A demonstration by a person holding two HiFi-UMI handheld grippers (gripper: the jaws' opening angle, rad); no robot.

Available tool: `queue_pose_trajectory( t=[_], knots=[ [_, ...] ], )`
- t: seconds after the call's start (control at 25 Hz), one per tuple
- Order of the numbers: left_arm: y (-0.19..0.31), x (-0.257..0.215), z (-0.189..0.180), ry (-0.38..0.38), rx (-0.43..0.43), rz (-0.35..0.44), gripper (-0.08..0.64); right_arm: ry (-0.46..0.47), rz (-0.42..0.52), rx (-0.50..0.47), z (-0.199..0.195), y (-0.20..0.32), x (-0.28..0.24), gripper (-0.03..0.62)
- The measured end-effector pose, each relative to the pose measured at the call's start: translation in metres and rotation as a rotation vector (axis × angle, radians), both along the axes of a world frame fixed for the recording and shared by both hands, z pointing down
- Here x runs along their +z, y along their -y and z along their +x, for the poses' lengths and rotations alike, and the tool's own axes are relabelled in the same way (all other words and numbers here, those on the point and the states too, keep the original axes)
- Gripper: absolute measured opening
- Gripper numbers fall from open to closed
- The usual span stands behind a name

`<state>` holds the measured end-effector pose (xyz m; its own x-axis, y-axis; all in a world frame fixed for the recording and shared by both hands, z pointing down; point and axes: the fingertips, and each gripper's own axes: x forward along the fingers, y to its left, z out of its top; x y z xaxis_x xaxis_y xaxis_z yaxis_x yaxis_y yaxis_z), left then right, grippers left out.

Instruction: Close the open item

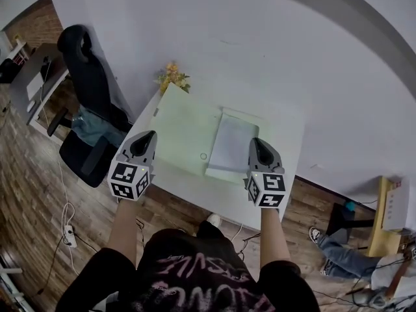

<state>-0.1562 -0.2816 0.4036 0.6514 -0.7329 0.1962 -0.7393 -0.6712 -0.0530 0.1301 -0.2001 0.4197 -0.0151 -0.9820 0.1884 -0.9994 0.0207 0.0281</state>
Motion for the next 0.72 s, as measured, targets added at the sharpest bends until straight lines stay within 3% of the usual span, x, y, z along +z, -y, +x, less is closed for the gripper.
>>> queue_pose_trajectory(
  t=[0.36,0.72],
  knots=[
    [0.029,0.007,0.019,0.040,-0.098,-0.019,0.012,0.017,-0.015,-0.096,0.024,0.051,0.014,0.028],
    [0.040,0.017,-0.020,0.061,-0.181,-0.047,0.012,0.031,-0.039,-0.169,-0.009,0.080,0.025,0.028]
  ],
)
